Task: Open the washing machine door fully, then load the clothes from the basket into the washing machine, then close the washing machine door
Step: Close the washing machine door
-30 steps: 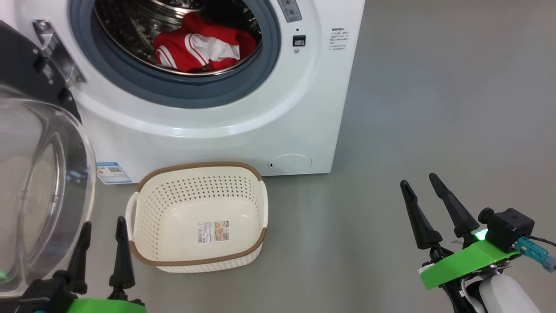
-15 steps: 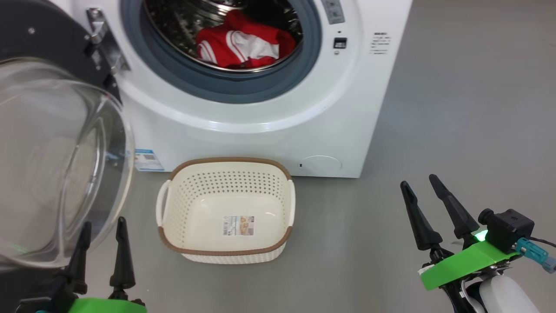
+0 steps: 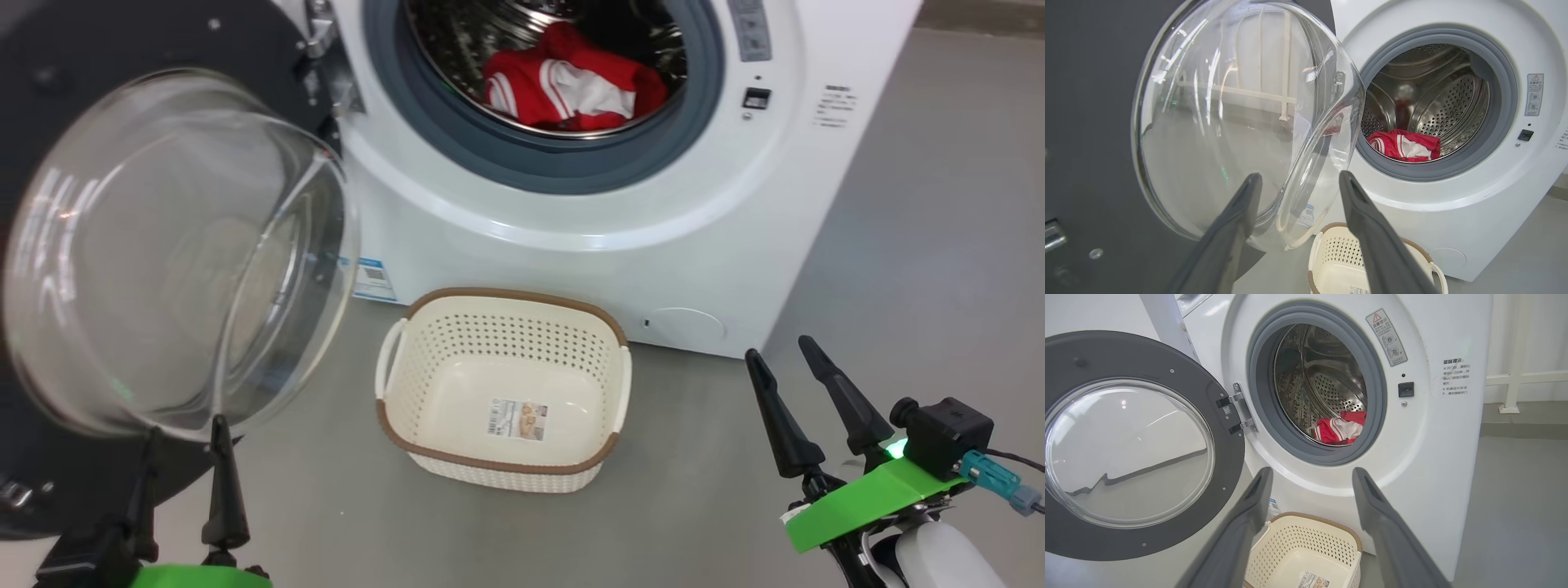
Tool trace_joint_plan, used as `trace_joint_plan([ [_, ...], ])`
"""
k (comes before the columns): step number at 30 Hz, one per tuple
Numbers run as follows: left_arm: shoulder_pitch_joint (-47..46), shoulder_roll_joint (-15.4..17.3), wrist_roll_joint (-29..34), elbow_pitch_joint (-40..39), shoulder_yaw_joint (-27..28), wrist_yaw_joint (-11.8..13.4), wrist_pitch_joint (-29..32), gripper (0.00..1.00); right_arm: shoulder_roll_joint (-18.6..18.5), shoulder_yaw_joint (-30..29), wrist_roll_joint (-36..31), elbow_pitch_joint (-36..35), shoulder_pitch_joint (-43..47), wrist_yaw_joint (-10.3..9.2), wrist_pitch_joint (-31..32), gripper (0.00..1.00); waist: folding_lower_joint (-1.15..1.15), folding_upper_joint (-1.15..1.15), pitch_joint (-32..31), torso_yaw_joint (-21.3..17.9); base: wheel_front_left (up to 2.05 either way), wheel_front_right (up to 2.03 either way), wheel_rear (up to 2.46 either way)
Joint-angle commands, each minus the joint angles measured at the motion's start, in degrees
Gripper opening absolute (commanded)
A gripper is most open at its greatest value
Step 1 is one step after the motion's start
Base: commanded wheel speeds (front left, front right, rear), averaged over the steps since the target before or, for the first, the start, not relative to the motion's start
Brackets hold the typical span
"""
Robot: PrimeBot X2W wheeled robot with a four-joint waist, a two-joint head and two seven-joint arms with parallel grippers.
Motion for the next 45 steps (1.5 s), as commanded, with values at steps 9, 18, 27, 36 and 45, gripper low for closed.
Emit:
trace_joint_plan([
  [9,1.0,0.9,0.3,-0.8,1.8,2.4,-0.5,1.0,-0.5,2.3,0.5,-0.6,1.1,0.09,-0.3,1.0,0.0,0.0,-2.4,6.0,0.0,0.0,0.0],
  [18,1.7,0.9,0.4,-0.8,1.3,2.8,-0.5,1.0,-0.5,3.2,0.7,-0.4,1.3,0.09,-0.3,1.0,0.0,0.0,-3.0,8.6,0.0,0.0,0.0],
  [27,1.9,0.9,0.4,-0.9,1.6,3.3,-0.5,1.0,-0.5,3.3,0.7,-0.3,1.4,0.09,-0.3,1.0,0.0,0.0,-3.0,10.8,0.0,0.0,0.0],
  [36,1.8,0.9,0.4,-1.1,1.6,3.7,-0.5,1.0,-0.5,3.4,0.8,-0.3,1.4,0.09,-0.3,1.0,0.0,0.0,-2.8,11.7,0.0,0.0,0.0],
  [45,1.7,0.9,0.1,-1.3,1.6,3.9,-0.5,1.0,-0.7,3.6,1.0,-0.5,1.3,0.09,-0.3,1.0,0.0,0.0,-2.6,12.0,0.0,0.0,0.0],
])
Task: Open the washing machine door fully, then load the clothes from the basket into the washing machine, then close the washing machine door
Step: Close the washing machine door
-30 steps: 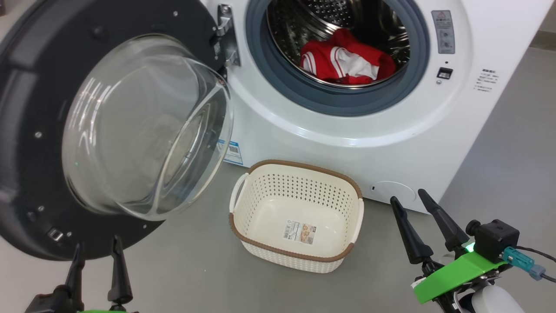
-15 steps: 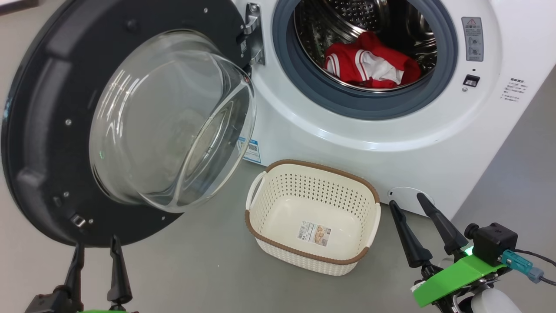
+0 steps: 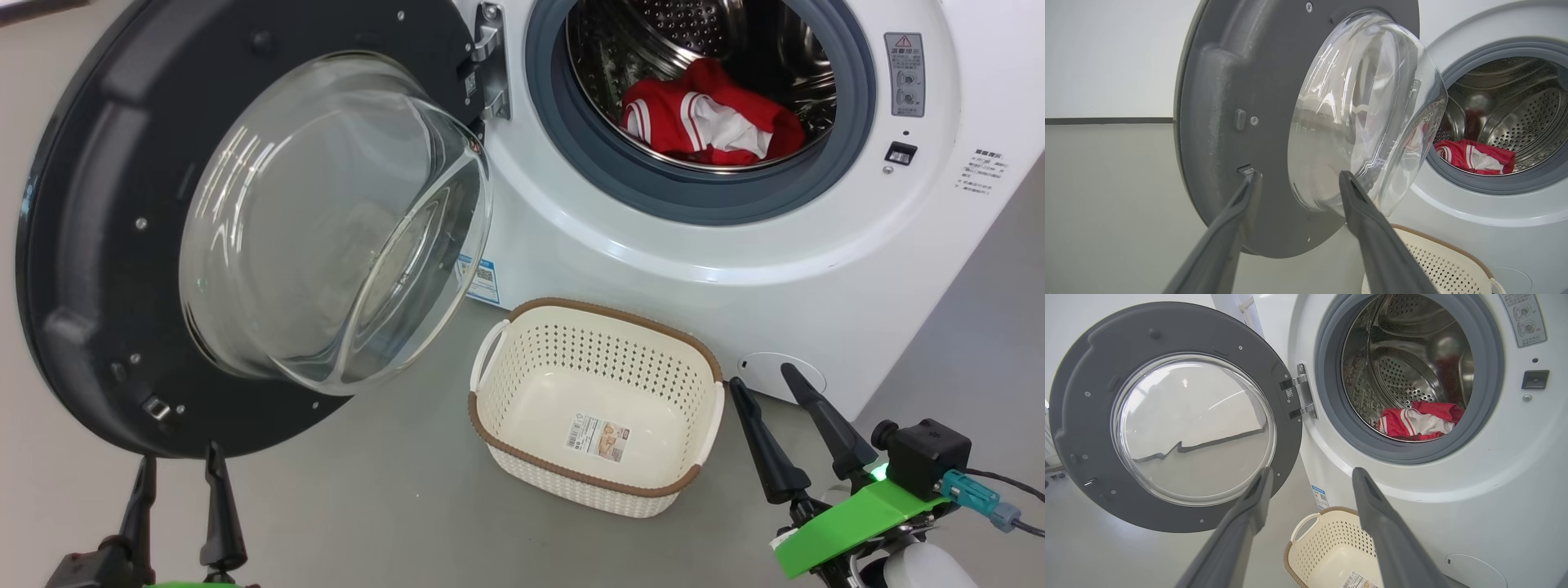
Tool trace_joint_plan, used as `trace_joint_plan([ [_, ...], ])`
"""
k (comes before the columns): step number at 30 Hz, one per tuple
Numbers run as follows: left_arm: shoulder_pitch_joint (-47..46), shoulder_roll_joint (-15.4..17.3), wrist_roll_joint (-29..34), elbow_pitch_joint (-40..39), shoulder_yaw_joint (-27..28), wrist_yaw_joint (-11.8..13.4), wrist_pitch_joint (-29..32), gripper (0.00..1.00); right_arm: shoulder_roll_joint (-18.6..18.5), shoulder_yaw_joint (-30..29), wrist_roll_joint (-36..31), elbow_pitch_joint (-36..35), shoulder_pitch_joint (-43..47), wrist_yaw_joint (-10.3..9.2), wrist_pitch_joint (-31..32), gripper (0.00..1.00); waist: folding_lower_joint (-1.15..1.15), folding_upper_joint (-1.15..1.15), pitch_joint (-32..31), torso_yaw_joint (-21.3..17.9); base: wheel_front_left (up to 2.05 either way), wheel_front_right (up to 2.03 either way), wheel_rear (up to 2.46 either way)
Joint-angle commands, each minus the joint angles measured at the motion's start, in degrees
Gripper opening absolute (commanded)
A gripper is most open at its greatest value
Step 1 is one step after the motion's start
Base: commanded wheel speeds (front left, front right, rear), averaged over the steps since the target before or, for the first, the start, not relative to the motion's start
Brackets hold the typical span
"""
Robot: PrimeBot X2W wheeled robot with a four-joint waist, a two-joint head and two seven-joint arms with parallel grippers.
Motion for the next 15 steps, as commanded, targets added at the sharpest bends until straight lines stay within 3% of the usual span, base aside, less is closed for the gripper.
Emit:
trace_joint_plan([
  [1,-0.8,0.9,0.1,-1.6,2.0,0.4,-0.5,1.0,-0.5,1.3,0.4,-1.4,-0.3,0.09,-0.3,1.0,0.0,0.0,0.0,0.0,0.0,0.0,0.0],
  [15,-0.6,0.9,0.3,-2.0,2.5,0.3,-0.5,1.0,-0.4,1.2,0.3,-1.3,-0.4,0.09,-0.3,1.0,0.0,0.0,0.0,-0.2,0.0,0.0,0.0],
])
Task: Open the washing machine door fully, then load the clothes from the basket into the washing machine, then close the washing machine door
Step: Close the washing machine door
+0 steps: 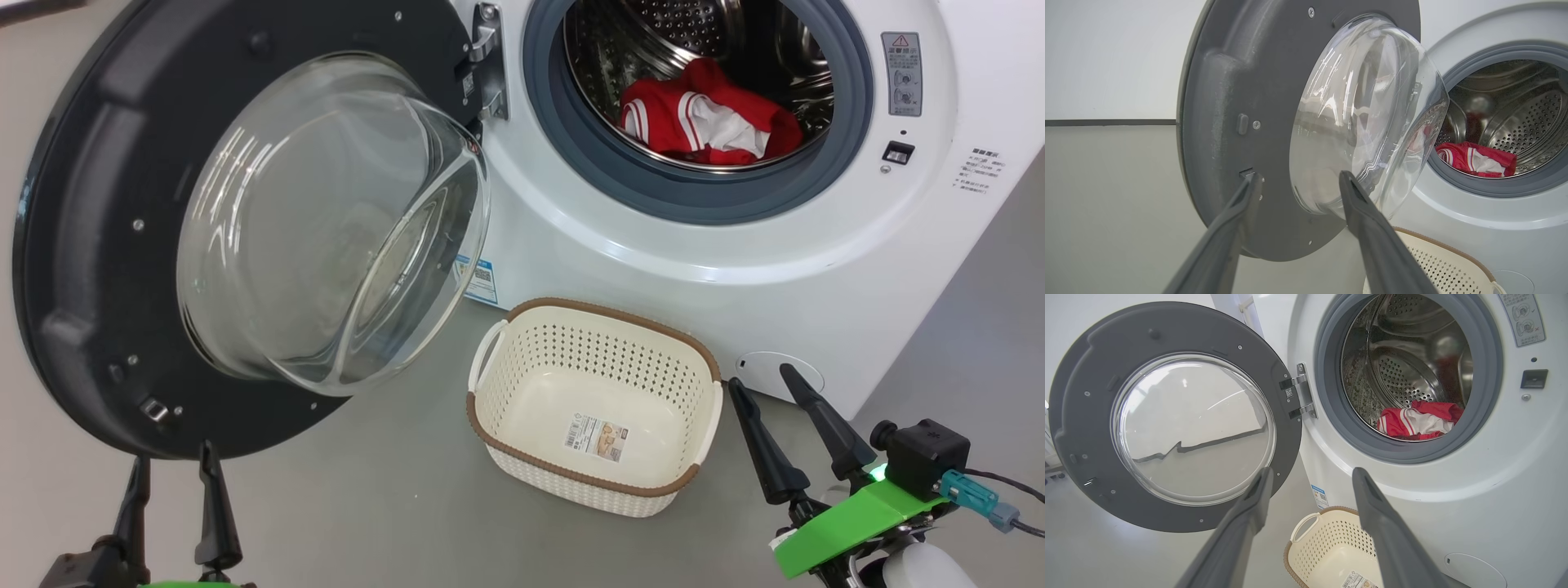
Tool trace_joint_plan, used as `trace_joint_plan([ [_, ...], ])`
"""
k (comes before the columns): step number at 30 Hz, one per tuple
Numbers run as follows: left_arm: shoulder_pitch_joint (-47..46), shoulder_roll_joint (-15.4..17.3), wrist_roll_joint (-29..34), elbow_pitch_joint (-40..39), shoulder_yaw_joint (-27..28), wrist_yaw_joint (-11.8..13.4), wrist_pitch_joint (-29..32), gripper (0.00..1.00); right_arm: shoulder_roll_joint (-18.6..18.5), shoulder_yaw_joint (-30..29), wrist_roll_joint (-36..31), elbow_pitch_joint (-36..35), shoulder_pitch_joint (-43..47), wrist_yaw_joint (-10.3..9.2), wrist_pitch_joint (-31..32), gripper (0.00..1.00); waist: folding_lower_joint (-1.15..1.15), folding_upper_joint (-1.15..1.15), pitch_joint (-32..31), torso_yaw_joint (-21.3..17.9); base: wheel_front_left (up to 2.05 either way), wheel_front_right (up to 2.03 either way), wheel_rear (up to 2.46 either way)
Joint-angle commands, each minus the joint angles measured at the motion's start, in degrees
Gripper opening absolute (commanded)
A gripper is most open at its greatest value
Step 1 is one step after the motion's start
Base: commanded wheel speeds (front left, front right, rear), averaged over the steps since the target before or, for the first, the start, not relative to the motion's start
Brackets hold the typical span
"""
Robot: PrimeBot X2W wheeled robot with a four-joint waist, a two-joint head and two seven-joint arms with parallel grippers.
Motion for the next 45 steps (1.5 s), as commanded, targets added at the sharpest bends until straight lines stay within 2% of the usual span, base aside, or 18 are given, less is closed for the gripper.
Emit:
trace_joint_plan([
  [1,-0.7,0.9,0.3,-1.6,2.0,0.3,-0.5,1.0,-0.4,1.1,0.3,-1.3,-0.5,0.09,-0.3,1.0,0.0,0.0,0.0,0.0,0.0,0.0,0.0],
  [8,-1.0,0.9,0.4,-1.7,2.3,0.2,-0.5,0.99,-0.5,0.9,0.3,-1.4,-0.4,0.09,-0.3,1.0,0.0,0.0,0.2,0.1,0.0,0.0,0.0],
  [9,-1.1,0.9,0.5,-1.8,2.4,0.1,-0.5,0.88,-0.5,0.9,0.3,-1.4,-0.4,0.09,-0.3,1.0,0.0,0.0,0.2,0.1,0.0,0.0,0.0],
  [10,-1.3,0.9,0.6,-2.0,2.6,0.0,-0.5,0.5,-0.5,0.9,0.3,-1.4,-0.5,0.09,-0.3,1.0,0.0,0.0,0.3,0.1,0.0,0.0,0.0],
  [11,-1.5,1.0,0.7,-2.2,2.8,-0.1,-0.5,0.39,-0.6,0.9,0.3,-1.4,-0.5,0.09,-0.3,1.0,0.0,0.0,0.4,0.2,0.0,0.0,0.0],
  [12,-1.6,1.1,0.9,-2.6,2.9,-0.3,-0.5,0.22,-0.6,0.8,0.3,-1.4,-0.5,0.09,-0.3,1.0,0.0,0.0,0.5,0.2,0.0,0.0,0.0],
  [13,-1.8,1.1,0.9,-3.1,3.0,-0.4,-0.5,0.01,-0.6,0.8,0.3,-1.4,-0.5,0.09,-0.3,1.0,0.0,0.0,0.5,0.3,0.0,0.0,0.0],
  [21,-4.1,2.9,0.0,-9.5,4.2,-1.7,0.1,0.0,-0.9,0.5,0.2,-1.5,-0.5,0.09,-0.3,1.0,0.0,0.0,0.9,0.9,0.0,0.0,0.0],
  [28,-10.1,7.2,-5.1,-18.3,7.0,-3.3,7.0,0.0,-1.0,0.5,0.1,-1.4,-0.6,0.09,-0.3,1.0,0.0,0.0,0.9,1.2,0.0,0.0,0.0],
  [32,-14.8,9.6,-10.2,-20.9,10.3,-3.5,11.1,0.0,-0.8,0.6,0.1,-1.4,-0.7,0.09,-0.3,1.0,0.0,0.0,0.9,1.0,0.0,0.0,0.0],
  [37,-21.4,11.8,-20.5,-17.6,15.8,-3.4,16.8,0.0,-0.8,0.7,0.1,-1.3,-0.8,0.09,-0.3,1.0,0.0,0.0,1.1,0.5,0.0,0.0,0.0],
  [45,-29.5,13.3,-38.0,-5.7,24.7,-0.9,25.7,0.0,-0.9,0.8,0.3,-1.2,-0.6,0.09,-0.3,1.0,0.0,0.0,0.9,-0.5,0.0,0.0,0.0],
])
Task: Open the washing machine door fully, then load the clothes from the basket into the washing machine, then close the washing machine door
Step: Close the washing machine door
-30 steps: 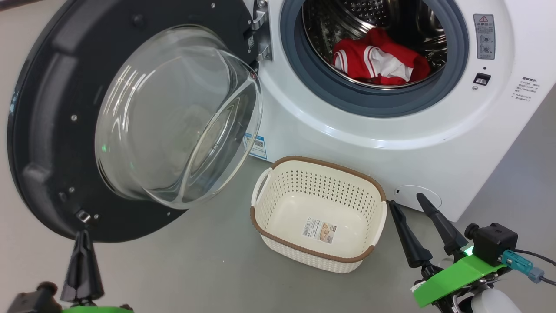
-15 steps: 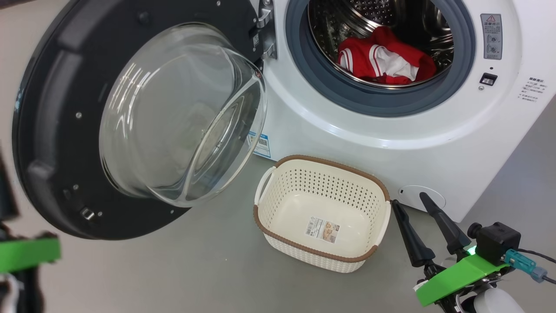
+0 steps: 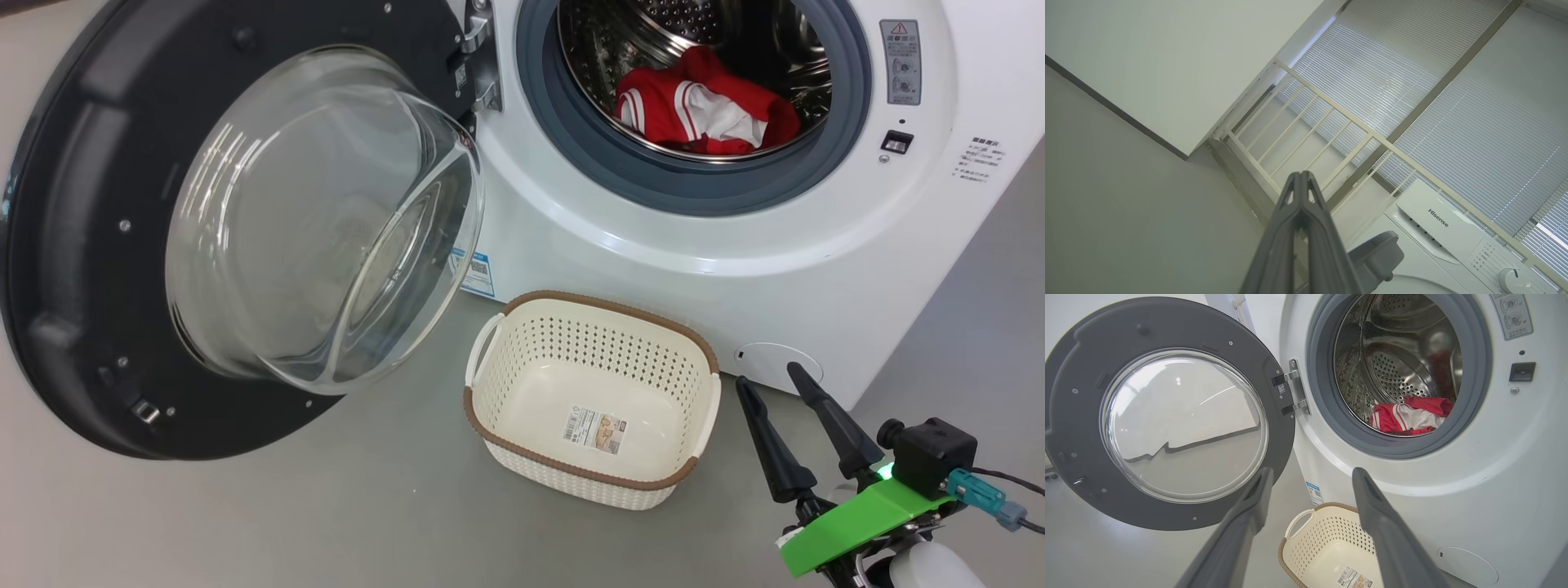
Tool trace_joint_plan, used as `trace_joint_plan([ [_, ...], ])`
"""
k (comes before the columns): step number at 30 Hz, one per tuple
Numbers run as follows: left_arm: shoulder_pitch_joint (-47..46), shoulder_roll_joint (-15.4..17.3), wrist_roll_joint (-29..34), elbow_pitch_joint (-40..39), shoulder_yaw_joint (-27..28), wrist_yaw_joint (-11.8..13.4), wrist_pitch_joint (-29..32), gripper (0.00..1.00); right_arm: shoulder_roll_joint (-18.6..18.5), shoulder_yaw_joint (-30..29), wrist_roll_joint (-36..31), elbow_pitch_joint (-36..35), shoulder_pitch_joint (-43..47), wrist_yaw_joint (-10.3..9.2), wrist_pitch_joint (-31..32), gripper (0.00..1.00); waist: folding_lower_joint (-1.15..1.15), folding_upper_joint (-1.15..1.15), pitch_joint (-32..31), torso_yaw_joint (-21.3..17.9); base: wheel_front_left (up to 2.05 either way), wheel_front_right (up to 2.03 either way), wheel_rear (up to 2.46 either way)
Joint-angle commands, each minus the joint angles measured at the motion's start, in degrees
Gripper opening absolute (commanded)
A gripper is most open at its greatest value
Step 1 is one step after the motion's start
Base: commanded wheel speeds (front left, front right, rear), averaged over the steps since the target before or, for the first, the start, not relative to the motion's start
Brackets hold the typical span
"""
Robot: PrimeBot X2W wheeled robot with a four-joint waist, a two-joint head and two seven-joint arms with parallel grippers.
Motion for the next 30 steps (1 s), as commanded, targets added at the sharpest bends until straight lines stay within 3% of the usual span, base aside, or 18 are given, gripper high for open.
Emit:
trace_joint_plan([
  [1,-3.3,3.8,-2.3,1.6,2.5,0.8,2.0,0.0,-0.4,1.3,0.3,-1.2,-0.6,0.09,-0.3,1.0,0.0,0.0,-0.2,-0.2,0.0,0.0,0.0],
  [10,-10.3,6.3,-11.7,21.2,6.3,4.8,10.6,0.0,-0.3,2.1,0.4,-0.9,-1.0,0.09,-0.3,1.0,0.0,0.0,-0.5,-1.0,0.0,0.0,0.0],
  [14,-11.4,7.3,-14.0,26.6,6.7,5.4,14.4,0.0,-0.3,2.2,0.5,-0.8,-0.9,0.09,-0.3,1.0,0.0,0.0,-0.5,-1.6,0.0,0.0,0.0],
  [30,-13.3,8.3,-16.3,34.3,4.7,4.7,21.9,0.0,-0.2,2.2,0.6,-0.8,-1.0,0.09,-0.3,1.0,0.0,0.0,-0.4,-2.9,0.0,0.0,0.0],
])
